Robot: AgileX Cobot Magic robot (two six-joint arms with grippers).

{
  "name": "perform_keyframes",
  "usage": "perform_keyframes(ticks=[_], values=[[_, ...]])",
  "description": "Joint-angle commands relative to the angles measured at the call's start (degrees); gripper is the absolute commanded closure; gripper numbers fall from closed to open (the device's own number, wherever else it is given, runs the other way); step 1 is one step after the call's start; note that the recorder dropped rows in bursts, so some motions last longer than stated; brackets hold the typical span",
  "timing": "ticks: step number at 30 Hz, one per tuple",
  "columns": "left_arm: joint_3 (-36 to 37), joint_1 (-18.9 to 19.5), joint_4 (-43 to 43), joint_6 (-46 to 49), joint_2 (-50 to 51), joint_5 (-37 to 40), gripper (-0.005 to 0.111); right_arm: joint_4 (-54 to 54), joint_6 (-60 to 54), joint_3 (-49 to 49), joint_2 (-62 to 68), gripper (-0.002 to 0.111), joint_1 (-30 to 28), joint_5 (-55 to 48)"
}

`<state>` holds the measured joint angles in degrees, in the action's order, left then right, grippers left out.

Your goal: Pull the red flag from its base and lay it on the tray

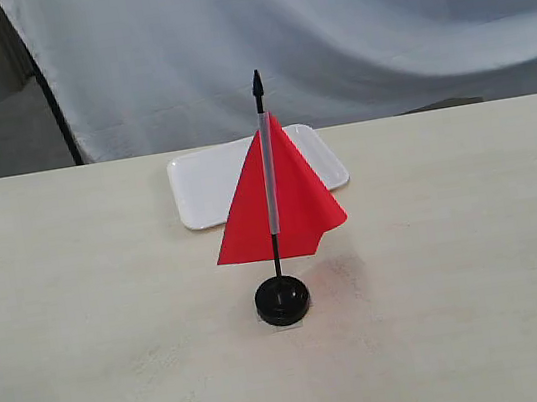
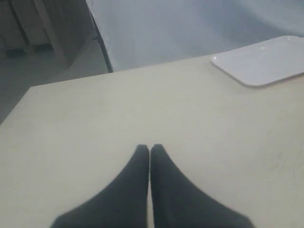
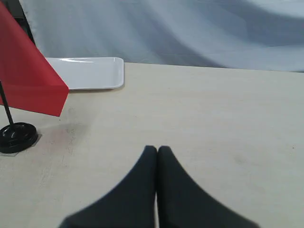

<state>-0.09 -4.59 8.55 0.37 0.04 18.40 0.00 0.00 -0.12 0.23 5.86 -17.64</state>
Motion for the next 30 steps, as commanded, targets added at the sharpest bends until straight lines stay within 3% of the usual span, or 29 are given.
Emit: perform_keyframes(ticks=[1, 8, 13, 16, 19, 22, 25, 30], values=[[0.1, -0.5, 0.0, -0.4, 0.0, -0.3, 0.105, 0.0, -0.7, 0.1, -0.2, 0.109, 0.3, 0.2], [0.1, -0.4, 0.0, -0.4, 0.0, -0.2, 0.105, 0.0, -0.7, 0.1, -0.2, 0.109, 0.3, 3.5], [0.1, -0.4, 0.0, -0.4, 0.0, -0.2, 0.105, 0.0, -0.7, 0.1, -0.2, 0.109, 0.3, 35.5], [0.1, -0.4, 0.0, -0.4, 0.0, -0.2, 0.105, 0.0, 10.2, 0.1, -0.2, 0.109, 0.3, 46.9], [0.1, -0.4, 0.0, -0.4, 0.0, -0.2, 0.105, 0.0, 27.7, 0.1, -0.2, 0.109, 0.3, 42.9], [0.1, -0.4, 0.0, -0.4, 0.0, -0.2, 0.105, 1.1, 28.1, 0.1, -0.2, 0.109, 0.3, 44.6], [0.1, -0.4, 0.0, -0.4, 0.0, -0.2, 0.105, 2.2, 28.1, 0.1, 3.9, 0.109, 0.3, 54.3], [0.1, -0.4, 0.0, -0.4, 0.0, -0.2, 0.105, -6.4, 27.5, -4.9, 19.2, 0.109, 0.3, 52.9]])
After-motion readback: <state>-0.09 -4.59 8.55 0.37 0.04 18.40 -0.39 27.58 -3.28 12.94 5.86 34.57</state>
